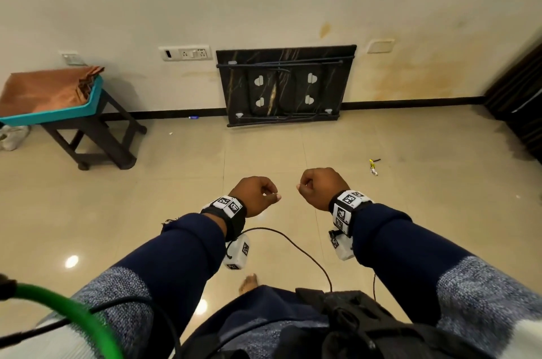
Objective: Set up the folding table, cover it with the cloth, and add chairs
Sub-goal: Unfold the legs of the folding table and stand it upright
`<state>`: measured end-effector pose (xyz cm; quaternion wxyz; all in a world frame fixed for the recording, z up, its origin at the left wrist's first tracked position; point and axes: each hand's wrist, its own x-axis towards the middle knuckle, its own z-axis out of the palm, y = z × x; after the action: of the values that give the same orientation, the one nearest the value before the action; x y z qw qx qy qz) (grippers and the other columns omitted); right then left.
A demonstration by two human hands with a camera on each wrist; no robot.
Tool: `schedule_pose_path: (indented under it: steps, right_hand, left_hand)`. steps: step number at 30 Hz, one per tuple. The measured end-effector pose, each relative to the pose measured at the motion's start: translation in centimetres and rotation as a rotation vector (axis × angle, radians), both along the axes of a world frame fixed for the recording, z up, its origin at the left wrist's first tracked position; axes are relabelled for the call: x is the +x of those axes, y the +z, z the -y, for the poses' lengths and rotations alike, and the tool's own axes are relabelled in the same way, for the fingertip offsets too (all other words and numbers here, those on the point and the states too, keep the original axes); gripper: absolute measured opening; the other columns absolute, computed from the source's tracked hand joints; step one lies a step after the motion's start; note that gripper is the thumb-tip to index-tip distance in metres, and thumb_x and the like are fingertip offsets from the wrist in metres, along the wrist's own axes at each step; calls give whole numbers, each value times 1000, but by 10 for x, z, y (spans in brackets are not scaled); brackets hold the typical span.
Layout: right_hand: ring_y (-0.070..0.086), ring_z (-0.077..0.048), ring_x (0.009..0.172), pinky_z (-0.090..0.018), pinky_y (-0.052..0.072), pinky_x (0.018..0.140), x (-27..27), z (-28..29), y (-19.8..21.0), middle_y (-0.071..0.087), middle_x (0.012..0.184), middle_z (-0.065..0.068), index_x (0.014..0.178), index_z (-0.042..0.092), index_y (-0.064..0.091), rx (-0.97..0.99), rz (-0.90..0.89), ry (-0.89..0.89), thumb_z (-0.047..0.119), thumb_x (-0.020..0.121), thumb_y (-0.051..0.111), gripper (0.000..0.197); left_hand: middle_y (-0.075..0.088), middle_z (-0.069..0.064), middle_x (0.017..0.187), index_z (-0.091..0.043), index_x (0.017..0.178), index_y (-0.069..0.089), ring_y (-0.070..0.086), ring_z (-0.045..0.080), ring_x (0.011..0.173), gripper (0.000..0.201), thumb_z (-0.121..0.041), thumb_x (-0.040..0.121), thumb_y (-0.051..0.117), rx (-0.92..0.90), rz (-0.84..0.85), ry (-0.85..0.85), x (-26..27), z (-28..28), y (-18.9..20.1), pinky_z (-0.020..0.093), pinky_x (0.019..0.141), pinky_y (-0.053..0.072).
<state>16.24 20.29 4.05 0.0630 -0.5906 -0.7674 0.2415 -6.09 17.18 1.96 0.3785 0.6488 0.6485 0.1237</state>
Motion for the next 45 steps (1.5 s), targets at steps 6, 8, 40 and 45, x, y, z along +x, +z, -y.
schedule_pose_path:
  steps: [6,8,40,45]
  right_hand:
    - [61,-18,74,-27,48,66,-27,-80,7,65,71,10,85,24,71,55,4,-75,41,91,63,20]
    - [61,-17,72,-26,48,66,-27,-106,3,62,68,12,83,25,70,34,-19,-111,40,91,64,19]
    - [63,-25,119,-38,44,87,43,-759,-74,67,129,-6,114,25,65,-639,-1167,-1058,57,92,59,40]
    - [65,-21,104,-36,43,81,28,-826,-86,67,125,-5,111,24,66,-677,-1141,-1134,58,91,60,40]
  left_hand:
    - [69,-13,81,-27,85,73,64,6,79,15,-41,84,76,-84,130,174,-45,-76,-4,21,69,47]
    - [71,-9,80,-26,84,74,66,11,78,14,-39,83,78,-111,195,237,-55,-105,-13,23,70,50]
    - [70,6,122,-18,124,66,67,27,112,46,-48,89,68,-470,1008,898,-98,-731,-32,41,103,46]
    - [71,4,116,-13,116,68,70,25,103,41,-43,89,72,-512,823,937,-117,-807,-55,35,88,50]
